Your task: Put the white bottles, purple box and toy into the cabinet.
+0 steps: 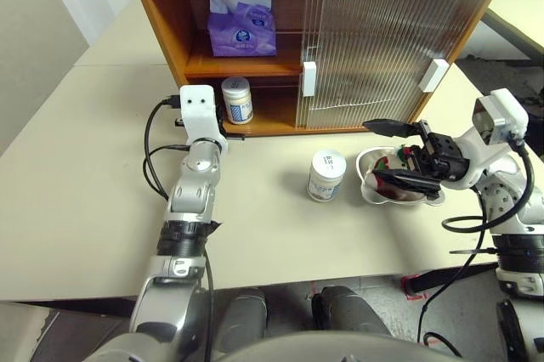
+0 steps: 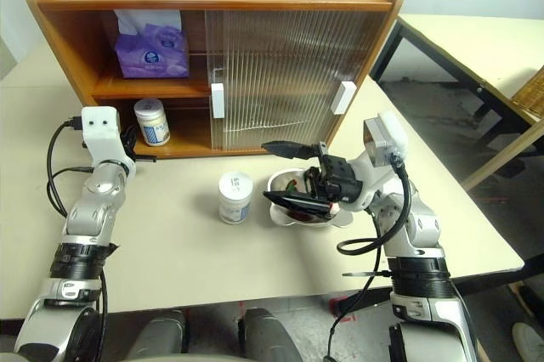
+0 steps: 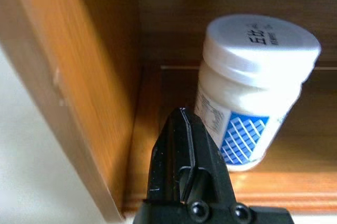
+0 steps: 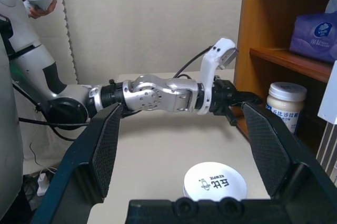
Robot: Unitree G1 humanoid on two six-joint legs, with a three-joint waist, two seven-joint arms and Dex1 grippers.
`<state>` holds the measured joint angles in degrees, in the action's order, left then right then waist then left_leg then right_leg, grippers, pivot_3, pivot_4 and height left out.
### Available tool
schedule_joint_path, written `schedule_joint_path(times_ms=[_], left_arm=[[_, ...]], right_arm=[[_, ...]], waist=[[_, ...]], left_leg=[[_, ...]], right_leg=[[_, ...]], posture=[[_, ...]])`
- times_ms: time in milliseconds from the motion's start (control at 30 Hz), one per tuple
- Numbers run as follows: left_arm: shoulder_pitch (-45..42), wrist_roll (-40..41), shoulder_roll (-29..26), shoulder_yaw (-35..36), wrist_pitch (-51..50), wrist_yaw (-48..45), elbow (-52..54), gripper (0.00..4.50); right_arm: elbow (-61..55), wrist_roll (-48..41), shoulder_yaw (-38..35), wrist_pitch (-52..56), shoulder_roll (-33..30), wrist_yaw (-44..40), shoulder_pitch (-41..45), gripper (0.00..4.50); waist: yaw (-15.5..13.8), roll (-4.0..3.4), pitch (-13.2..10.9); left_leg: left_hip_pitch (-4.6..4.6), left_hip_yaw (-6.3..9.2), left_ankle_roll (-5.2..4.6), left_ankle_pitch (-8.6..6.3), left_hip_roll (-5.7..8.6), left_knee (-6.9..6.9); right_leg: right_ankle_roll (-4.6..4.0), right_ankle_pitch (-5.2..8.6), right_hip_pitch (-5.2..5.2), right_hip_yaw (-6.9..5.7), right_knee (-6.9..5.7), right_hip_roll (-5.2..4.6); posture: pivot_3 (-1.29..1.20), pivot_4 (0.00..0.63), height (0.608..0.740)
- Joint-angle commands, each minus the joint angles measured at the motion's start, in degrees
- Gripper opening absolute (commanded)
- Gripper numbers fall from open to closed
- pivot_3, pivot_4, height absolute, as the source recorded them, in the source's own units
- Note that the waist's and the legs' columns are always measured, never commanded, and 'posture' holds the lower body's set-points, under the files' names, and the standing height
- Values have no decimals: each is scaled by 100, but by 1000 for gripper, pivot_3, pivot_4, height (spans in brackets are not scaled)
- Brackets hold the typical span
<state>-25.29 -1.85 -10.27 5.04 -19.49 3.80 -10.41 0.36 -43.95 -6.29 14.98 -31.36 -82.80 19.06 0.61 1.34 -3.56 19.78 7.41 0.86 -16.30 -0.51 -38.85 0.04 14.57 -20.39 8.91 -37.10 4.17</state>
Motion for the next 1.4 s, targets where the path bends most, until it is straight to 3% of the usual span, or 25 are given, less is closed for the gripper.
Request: schedule_joint_path(times_ms=[33, 533, 900, 1400], left_arm=[[-78, -50, 5, -18, 91, 6, -300, 17], [-395, -152, -9, 44, 357, 282, -956, 17], [-826, -101, -31, -17, 827, 18, -1812, 17], [-883, -28, 130, -83, 957, -280, -2021, 17]], right_arm=[[-146, 26, -20, 68, -49, 68, 32, 4500], [-189, 39, -12, 53, -45, 125, -5, 4500], [-132, 50, -57, -11, -60, 77, -41, 4500], [-64, 65, -45, -114, -43, 31, -76, 4500]], waist=[[0, 0, 0], [16, 0, 0], [21, 0, 0], [20, 0, 0]], left_leg=[[0, 0, 0, 0, 0, 0], [1, 0, -1, 0, 0, 0], [1, 0, 0, 0, 0, 1], [2, -1, -4, 3, 2, -4]], right_leg=[[0, 0, -1, 0, 0, 0], [5, 3, -1, 0, 0, 0], [7, 3, -1, 0, 1, -1], [31, 9, 2, 0, 0, -1]], posture=[[-54, 60, 740], [-55, 60, 740], [-64, 53, 740], [-68, 49, 740]])
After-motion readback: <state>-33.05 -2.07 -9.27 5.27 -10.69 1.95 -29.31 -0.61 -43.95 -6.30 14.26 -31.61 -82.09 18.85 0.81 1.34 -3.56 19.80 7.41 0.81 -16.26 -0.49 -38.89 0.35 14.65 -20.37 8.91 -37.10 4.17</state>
